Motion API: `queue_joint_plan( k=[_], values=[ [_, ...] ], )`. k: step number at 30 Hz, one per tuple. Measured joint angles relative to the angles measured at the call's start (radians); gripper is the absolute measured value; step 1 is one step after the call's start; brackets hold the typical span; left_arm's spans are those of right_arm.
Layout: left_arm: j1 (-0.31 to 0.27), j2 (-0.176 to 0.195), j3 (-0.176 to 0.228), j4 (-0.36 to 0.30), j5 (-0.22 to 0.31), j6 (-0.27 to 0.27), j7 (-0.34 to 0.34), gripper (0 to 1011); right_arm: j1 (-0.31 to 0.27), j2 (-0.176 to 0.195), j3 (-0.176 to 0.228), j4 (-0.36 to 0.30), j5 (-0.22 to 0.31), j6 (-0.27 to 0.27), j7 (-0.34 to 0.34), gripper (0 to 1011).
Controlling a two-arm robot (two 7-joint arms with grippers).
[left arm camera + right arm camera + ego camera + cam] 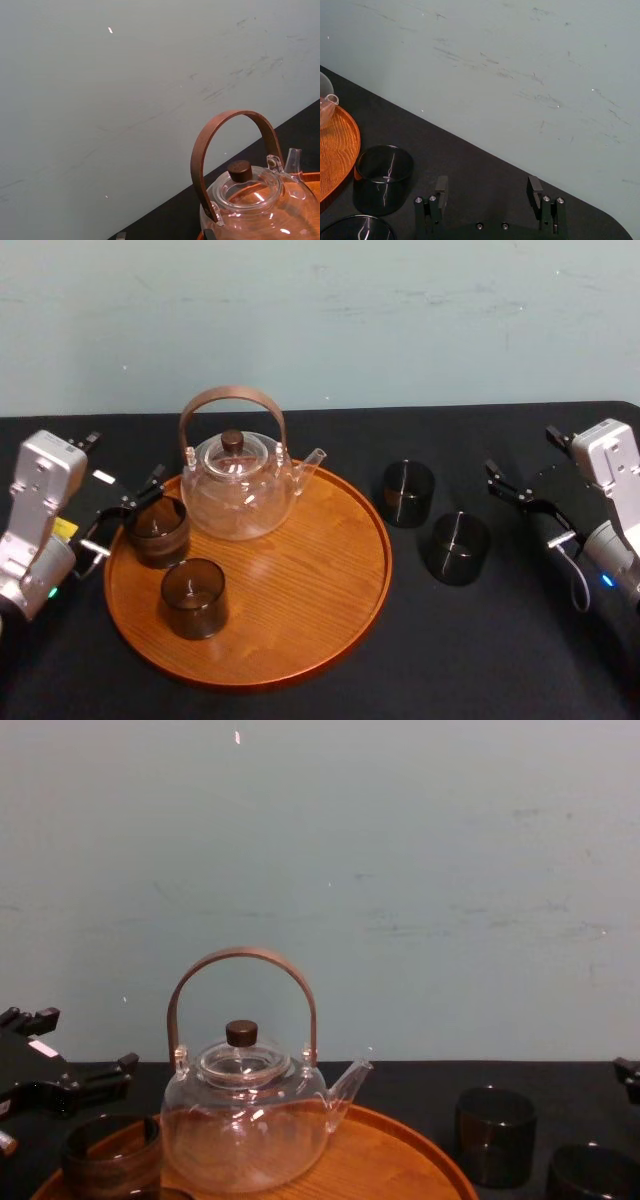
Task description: Pick up the glass from the table and place it on the tray.
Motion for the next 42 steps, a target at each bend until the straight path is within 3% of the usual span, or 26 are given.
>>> queue_joint_plan(
  k=[42],
  values=[
    [0.000,0.000,0.000,0.000,0.000,0.000,0.000,1001,0.000,0.000,0.000,0.000,0.000,0.000,0.000,1002]
  ],
)
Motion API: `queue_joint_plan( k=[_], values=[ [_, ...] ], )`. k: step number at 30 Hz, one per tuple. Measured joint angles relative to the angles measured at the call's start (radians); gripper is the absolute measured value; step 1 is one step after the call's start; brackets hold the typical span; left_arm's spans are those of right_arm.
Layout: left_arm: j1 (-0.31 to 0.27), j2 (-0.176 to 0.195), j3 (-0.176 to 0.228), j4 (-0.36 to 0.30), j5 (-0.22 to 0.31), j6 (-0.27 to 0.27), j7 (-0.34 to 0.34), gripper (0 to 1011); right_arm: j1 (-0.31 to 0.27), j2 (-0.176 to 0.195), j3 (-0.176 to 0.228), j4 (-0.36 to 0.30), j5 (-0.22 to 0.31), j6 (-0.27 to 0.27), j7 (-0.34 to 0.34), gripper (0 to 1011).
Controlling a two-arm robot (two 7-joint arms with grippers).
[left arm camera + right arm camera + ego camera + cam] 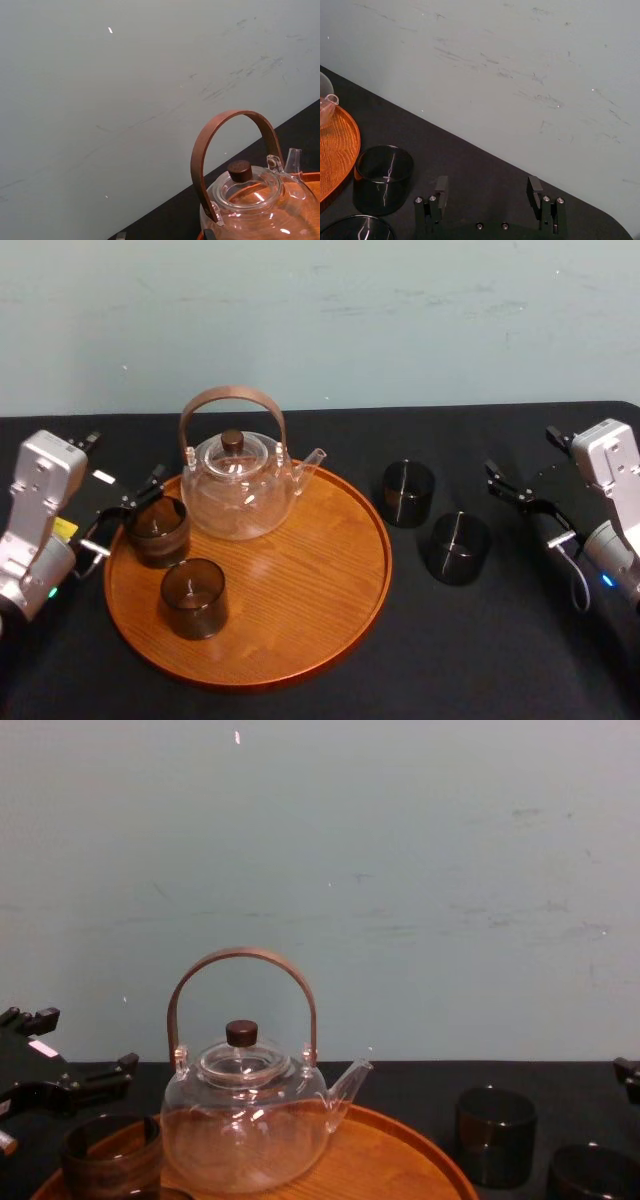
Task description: Pick up the glass from the table and place it on the tray.
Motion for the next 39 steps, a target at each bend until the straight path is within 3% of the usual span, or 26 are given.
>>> queue_joint_plan(
  k=[39],
  values=[
    [0.000,0.000,0.000,0.000,0.000,0.000,0.000,1001,0.000,-0.002,0.004,0.002,0.004,-0.003,0.010,1002]
  ],
)
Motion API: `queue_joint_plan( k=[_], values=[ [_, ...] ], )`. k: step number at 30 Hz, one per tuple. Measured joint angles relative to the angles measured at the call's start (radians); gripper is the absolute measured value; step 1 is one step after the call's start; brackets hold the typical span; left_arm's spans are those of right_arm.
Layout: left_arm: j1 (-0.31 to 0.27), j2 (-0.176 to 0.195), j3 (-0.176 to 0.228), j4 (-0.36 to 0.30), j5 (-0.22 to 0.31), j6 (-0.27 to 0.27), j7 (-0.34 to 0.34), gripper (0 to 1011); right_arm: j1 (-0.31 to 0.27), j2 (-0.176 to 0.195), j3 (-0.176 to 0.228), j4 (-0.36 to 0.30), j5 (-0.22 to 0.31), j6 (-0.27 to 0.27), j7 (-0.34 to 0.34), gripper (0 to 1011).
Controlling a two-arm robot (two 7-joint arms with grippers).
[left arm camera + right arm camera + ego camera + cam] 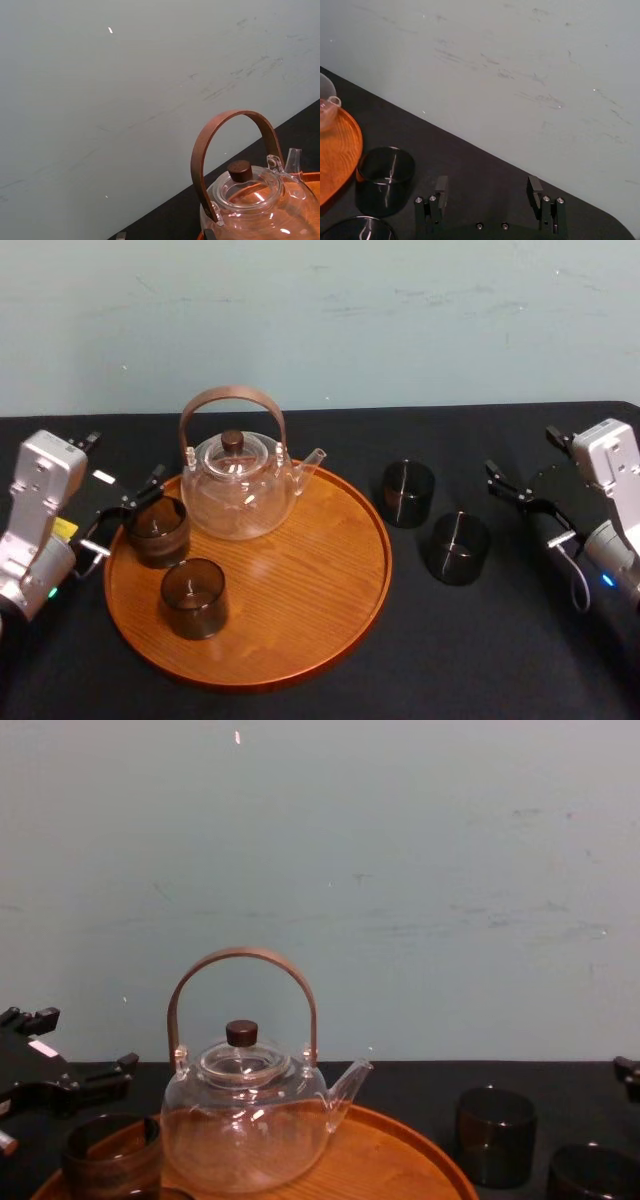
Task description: Pick up the glass from the table and place it on the tray.
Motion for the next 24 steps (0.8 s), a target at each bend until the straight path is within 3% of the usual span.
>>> queue_joint_plan(
  k=[4,12,24],
  values=[
    [0.000,0.000,0.000,0.000,0.000,0.000,0.000,1002,-0.009,0.000,0.021,0.000,0.028,-0.013,0.038,1003],
    [0.000,0.000,0.000,0.000,0.000,0.000,0.000,1001,-0.077,0.030,0.067,-0.077,0.057,-0.015,0.063,1002],
    [0.000,0.000,0.000,0.000,0.000,0.000,0.000,1001,-0.281,0.107,0.147,-0.320,0.104,0.043,0.069,1002]
  ],
)
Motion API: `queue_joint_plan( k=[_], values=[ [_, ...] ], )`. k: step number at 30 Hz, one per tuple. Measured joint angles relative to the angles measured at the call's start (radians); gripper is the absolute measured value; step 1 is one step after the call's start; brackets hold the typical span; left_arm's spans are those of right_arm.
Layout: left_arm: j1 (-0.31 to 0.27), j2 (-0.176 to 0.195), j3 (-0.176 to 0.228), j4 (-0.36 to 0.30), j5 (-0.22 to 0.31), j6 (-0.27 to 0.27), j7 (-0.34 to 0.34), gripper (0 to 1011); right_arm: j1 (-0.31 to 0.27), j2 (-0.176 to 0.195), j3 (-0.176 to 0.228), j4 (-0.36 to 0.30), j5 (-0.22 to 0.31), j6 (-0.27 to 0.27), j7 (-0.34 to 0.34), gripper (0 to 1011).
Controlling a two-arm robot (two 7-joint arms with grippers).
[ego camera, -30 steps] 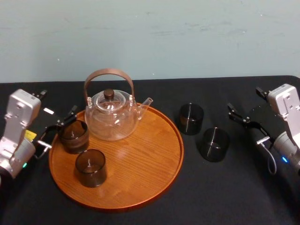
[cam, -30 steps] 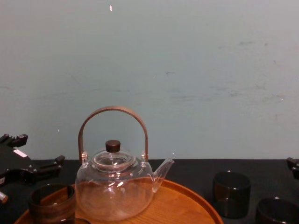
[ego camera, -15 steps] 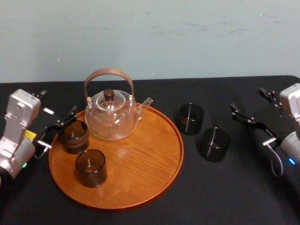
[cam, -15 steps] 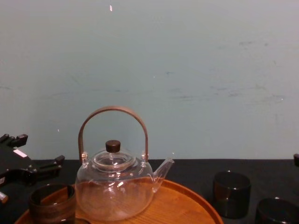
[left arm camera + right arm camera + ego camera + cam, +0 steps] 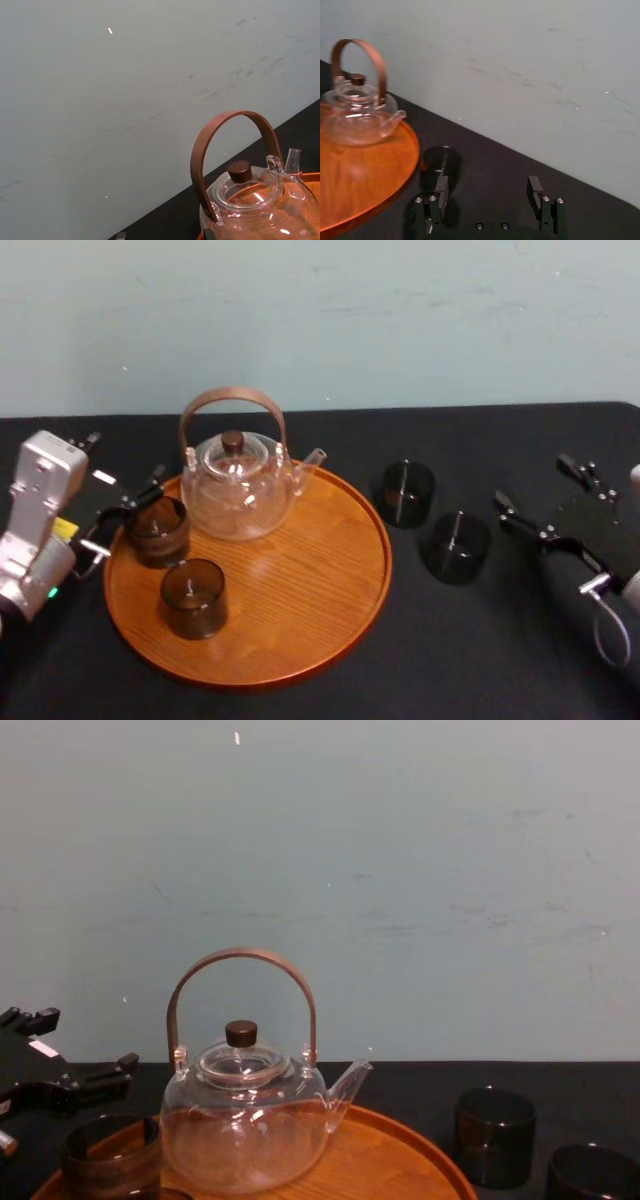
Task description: Pick up the glass from the table and place it on the tray.
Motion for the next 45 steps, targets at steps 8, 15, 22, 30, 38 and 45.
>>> queue_joint_plan(
  k=[8,15,22,30,38,45],
  values=[
    [0.000,0.000,0.000,0.000,0.000,0.000,0.000,1001,-0.085,0.019,0.022,-0.077,0.010,0.025,0.019,1002],
    [0.000,0.000,0.000,0.000,0.000,0.000,0.000,1001,-0.104,0.009,0.020,-0.084,0.002,0.037,0.043,1002],
    [0.000,0.000,0.000,0.000,0.000,0.000,0.000,1001,-0.103,-0.012,0.019,-0.061,-0.011,0.046,0.070,1002],
    [0.000,0.000,0.000,0.000,0.000,0.000,0.000,1001,-0.087,-0.037,0.019,-0.025,-0.012,0.062,0.107,1003],
    [0.000,0.000,0.000,0.000,0.000,0.000,0.000,1001,-0.068,-0.062,0.024,0.010,-0.010,0.072,0.144,1002],
    [0.000,0.000,0.000,0.000,0.000,0.000,0.000,1002,-0.032,-0.091,0.023,0.061,-0.010,0.082,0.178,1002]
  ],
)
